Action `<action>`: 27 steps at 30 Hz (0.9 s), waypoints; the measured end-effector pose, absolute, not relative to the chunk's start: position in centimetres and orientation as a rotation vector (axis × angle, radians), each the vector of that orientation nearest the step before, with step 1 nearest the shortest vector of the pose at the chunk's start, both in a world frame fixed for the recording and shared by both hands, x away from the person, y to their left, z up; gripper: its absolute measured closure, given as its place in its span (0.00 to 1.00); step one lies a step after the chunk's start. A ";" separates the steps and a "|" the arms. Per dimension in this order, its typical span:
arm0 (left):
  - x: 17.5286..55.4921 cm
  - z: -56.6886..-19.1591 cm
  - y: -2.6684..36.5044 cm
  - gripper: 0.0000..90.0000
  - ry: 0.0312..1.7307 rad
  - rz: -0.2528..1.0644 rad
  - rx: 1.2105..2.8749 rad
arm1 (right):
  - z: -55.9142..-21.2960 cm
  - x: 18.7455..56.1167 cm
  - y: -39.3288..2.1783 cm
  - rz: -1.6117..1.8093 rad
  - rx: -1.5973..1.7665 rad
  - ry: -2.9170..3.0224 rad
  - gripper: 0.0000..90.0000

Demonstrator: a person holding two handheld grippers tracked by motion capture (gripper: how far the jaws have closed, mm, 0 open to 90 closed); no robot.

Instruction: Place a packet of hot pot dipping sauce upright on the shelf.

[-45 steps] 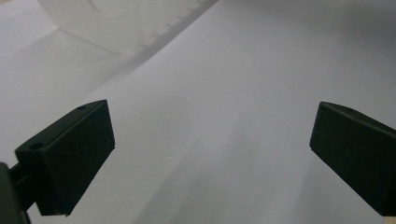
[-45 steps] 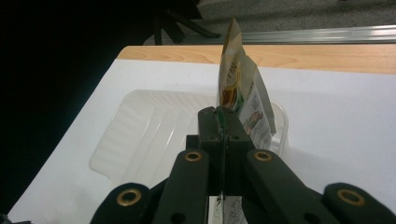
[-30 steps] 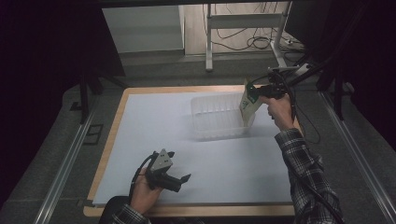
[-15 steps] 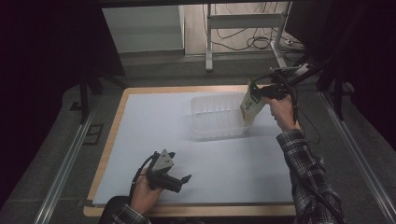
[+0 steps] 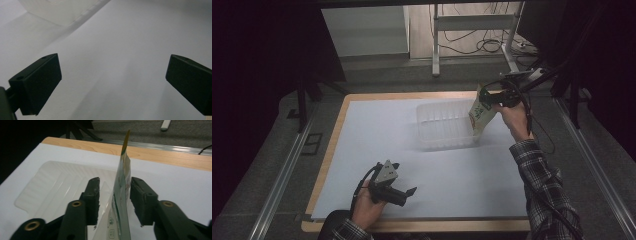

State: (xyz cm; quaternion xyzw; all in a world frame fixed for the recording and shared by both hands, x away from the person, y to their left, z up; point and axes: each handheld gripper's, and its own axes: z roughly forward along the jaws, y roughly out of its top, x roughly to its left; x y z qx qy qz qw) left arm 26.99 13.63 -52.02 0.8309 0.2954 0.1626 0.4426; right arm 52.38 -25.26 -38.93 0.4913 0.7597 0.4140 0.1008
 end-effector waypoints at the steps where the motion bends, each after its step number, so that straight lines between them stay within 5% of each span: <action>1: 27.0 -52.0 13.6 0.00 0.733 0.404 2.062 | -38.9 52.3 -25.2 1.211 1.445 2.244 0.60; 27: 27.0 -52.1 13.4 0.00 0.725 0.398 2.071 | -38.8 50.7 -25.1 1.176 1.332 2.251 0.26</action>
